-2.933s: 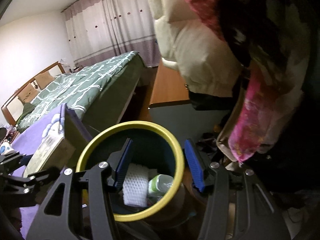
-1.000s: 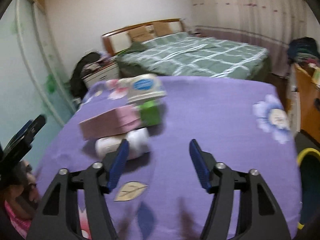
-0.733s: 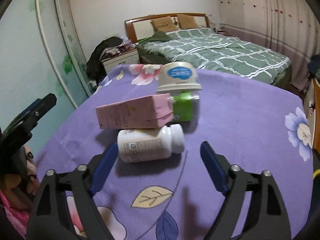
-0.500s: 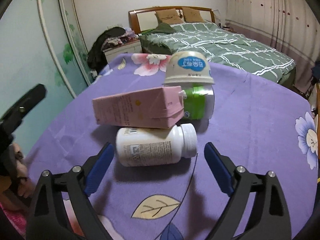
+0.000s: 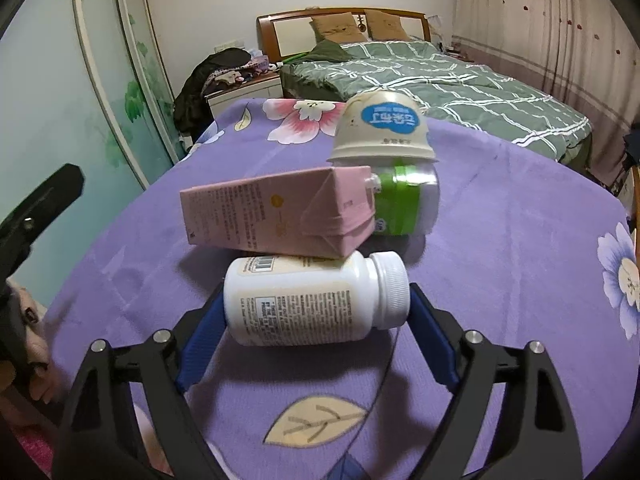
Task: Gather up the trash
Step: 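Grasp the white pill bottle with the right gripper and lift it, then carry the pill bottle over the bin and open the right gripper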
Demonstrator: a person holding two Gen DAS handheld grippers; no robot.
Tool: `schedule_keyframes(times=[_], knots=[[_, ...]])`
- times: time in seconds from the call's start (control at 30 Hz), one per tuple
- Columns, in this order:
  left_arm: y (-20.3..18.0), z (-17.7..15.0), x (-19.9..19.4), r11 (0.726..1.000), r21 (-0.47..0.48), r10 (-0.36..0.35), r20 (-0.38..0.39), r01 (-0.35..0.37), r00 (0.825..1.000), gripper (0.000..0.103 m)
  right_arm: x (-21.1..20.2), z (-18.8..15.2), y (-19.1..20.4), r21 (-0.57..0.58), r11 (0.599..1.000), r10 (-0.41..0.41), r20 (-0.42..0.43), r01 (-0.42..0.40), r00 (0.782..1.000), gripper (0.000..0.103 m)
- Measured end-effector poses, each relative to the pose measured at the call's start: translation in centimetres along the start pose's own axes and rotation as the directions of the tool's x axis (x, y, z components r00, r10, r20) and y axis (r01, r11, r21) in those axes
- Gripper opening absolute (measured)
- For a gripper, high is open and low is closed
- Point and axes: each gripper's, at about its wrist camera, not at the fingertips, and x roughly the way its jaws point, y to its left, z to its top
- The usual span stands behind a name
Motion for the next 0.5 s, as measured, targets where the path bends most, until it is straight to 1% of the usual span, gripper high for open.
schedule_keyframes(times=[0.1,0.3,0.4,0.5], knots=[[-0.2,-0.1,0.1,1.000,0.005,-0.003,-0.003,0.003,1.000,0.098,-1.2,-0.7,-0.8,0.033,0.999,0.000,-0.006,0.000,1.000,0.082],[-0.6,-0.2,0.3,1.000,0.022,-0.007,-0.009,0.007,1.000,0.098,-4.2,-3.4,-3.4,0.105,0.994,-0.025,0.002,0.025,1.000,0.082],[-0.8,-0.3,0.4,1.000,0.030,-0.010,-0.012,0.010,1.000,0.098,-6.3,-4.6,-5.0,0.141,0.988,-0.068,0.034,0.063,0.997,0.082],[-1.2,-0.4,0.5,0.999,0.042,-0.015,-0.017,0.016,1.000,0.098,-8.6,-5.8,-7.4,0.200,0.971,-0.148,0.071,0.131,0.986,0.081]])
